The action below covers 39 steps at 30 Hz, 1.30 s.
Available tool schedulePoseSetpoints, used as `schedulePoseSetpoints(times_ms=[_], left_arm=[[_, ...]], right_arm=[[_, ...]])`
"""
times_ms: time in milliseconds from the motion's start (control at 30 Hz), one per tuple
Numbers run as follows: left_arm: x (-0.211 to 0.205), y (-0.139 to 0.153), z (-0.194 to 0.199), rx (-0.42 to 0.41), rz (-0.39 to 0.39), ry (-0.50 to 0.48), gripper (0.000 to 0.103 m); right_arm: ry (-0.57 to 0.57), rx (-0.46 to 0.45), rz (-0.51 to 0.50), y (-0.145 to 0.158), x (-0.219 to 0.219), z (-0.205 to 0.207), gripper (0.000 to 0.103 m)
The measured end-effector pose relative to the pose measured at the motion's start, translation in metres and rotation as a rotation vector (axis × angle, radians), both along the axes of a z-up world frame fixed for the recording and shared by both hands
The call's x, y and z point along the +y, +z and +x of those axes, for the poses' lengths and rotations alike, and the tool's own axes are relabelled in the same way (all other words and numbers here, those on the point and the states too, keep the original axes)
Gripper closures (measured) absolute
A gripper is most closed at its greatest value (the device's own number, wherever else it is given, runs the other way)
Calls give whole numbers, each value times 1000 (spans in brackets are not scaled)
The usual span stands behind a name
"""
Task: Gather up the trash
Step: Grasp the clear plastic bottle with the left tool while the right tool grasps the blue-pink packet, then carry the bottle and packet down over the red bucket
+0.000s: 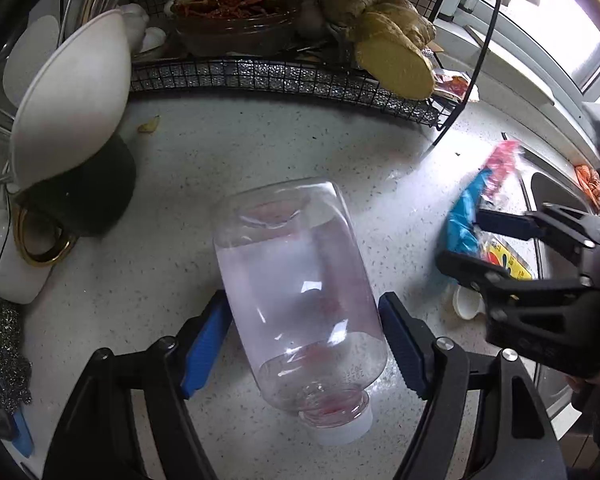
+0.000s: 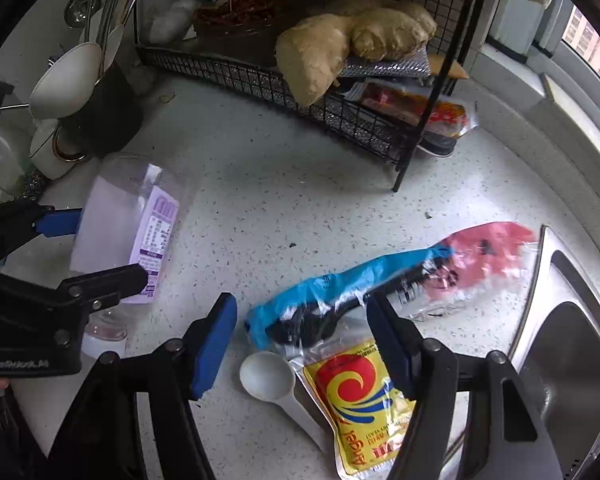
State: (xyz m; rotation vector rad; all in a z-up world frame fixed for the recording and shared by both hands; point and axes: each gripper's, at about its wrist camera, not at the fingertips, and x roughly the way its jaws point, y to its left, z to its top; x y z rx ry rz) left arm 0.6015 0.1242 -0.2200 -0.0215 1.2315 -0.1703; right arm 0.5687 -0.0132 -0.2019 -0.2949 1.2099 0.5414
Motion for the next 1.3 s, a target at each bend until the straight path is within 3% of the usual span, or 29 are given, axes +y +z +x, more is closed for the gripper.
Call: schedulePoseSetpoints(times_ms=[133,267,333,567,833,1300], left_arm=[[-2,1,-6,-3,1,-3,30],[-14,2,-12,-9,-7,-4,30],[-18,8,-19,-20,-8,-6,30],[-36,38,-56,-74,-25,-22,32],[-69,82,-127,-171,-54,-39,33],[-156,98,-315,-207,-87,-110,33]], right_arm=[[46,-18,-14,-6,11,-3,61],[63,-18,17,-6,14,-7,93],[68,-45,15,-1,13,-15,96],[66,-196,62,50,2,-58,98],[51,-283,92,105,-41,-120,98],[-1,-285,127,116,-134,-278,98]])
